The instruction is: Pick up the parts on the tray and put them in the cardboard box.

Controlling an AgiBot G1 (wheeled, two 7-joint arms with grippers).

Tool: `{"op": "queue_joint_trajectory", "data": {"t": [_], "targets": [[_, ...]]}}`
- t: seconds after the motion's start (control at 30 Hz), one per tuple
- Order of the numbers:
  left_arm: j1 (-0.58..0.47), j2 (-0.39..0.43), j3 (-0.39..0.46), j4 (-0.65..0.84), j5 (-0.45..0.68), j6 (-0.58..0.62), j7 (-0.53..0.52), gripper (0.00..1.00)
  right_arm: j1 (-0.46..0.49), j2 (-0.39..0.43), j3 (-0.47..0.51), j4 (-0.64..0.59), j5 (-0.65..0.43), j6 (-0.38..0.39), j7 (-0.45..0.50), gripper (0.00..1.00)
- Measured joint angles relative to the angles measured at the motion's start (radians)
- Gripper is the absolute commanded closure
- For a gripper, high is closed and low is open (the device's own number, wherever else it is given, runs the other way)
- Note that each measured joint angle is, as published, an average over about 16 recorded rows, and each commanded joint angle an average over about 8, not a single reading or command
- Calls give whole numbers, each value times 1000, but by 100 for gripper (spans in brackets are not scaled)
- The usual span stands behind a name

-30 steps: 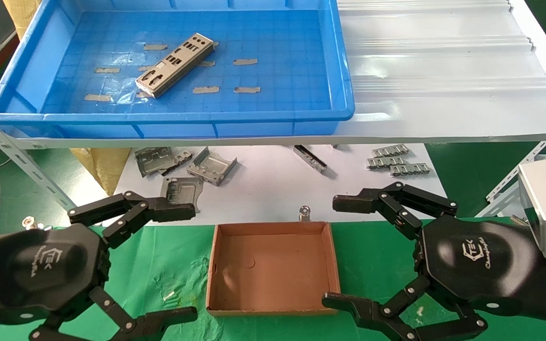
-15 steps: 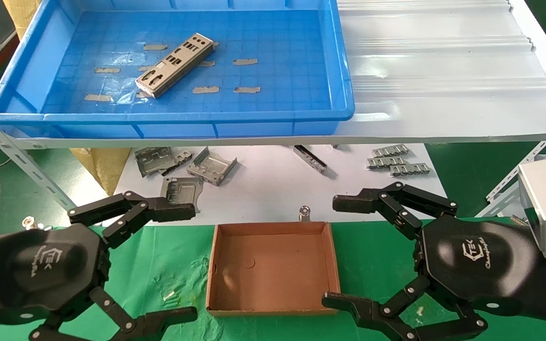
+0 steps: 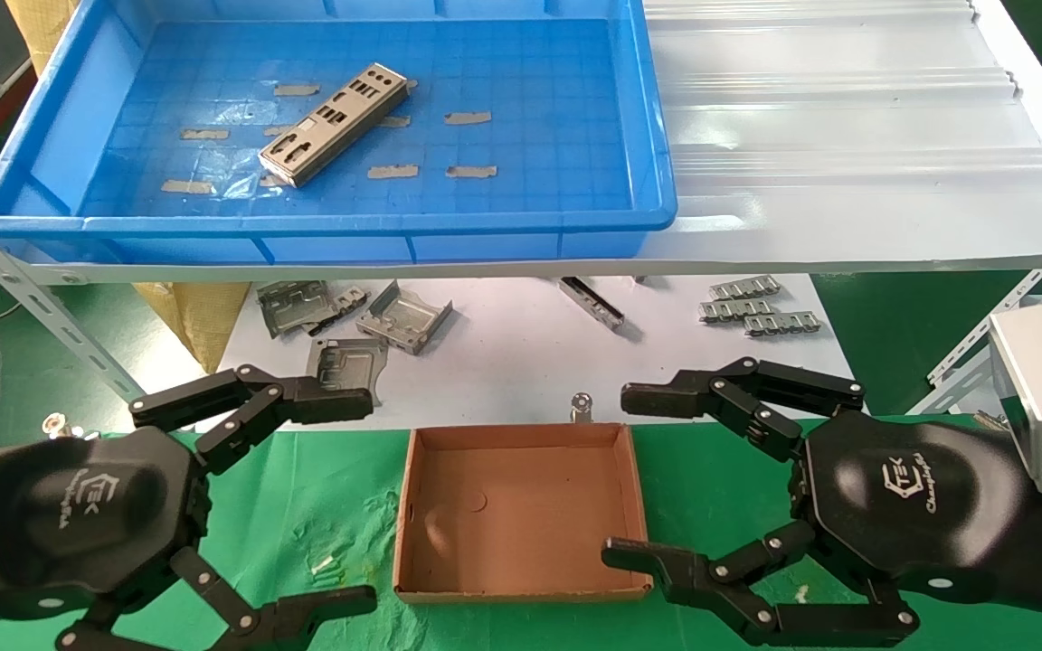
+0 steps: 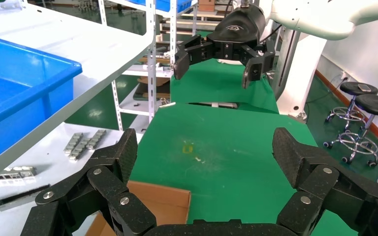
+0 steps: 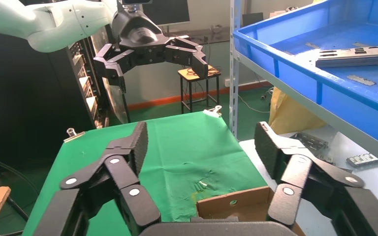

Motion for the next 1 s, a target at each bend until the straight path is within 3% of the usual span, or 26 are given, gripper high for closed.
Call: {"op": "queue_joint_trajectory", "data": {"t": [0.67, 0.83, 1.0], "targets": [[-19, 2, 4, 5, 16, -9, -6, 0, 0, 0, 0, 0, 0, 0, 0, 100], [-94, 29, 19, 46, 62, -25, -12, 0, 0, 0, 0, 0, 0, 0, 0, 100], [-236, 92, 54, 157, 148, -41, -8, 0, 0, 0, 0, 0, 0, 0, 0, 100]]}}
